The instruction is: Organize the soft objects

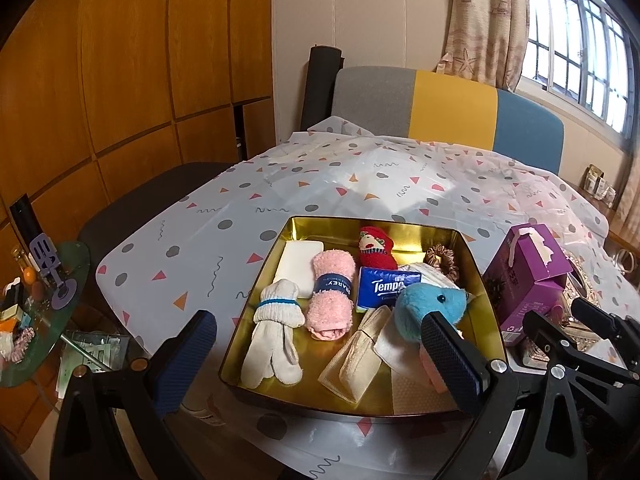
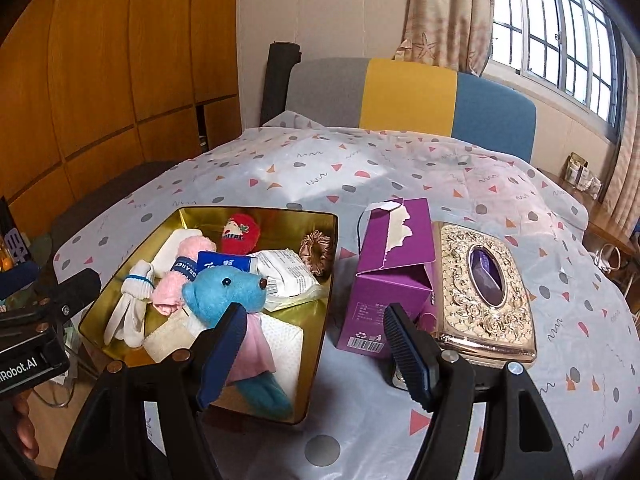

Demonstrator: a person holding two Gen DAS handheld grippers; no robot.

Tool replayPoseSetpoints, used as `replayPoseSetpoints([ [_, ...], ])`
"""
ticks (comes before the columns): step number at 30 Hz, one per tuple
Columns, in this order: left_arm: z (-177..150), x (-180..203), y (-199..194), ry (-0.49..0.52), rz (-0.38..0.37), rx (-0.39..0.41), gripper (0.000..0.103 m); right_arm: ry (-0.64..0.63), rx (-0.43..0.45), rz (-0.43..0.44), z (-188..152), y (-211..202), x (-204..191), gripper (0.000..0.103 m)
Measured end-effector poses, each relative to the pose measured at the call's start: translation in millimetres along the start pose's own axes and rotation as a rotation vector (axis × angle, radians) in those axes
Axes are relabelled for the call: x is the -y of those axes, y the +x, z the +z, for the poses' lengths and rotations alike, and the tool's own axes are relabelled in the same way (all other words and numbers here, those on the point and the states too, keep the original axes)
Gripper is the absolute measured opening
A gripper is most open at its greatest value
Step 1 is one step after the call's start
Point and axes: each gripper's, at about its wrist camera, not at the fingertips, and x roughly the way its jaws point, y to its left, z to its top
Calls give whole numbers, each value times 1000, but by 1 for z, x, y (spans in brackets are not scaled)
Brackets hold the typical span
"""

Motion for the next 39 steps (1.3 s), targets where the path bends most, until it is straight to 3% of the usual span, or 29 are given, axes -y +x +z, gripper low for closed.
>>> replayPoseSetpoints([
  [39,-2,-4,0,-3,7,-10,103,13,-4,6,-5,-3,-1,72],
])
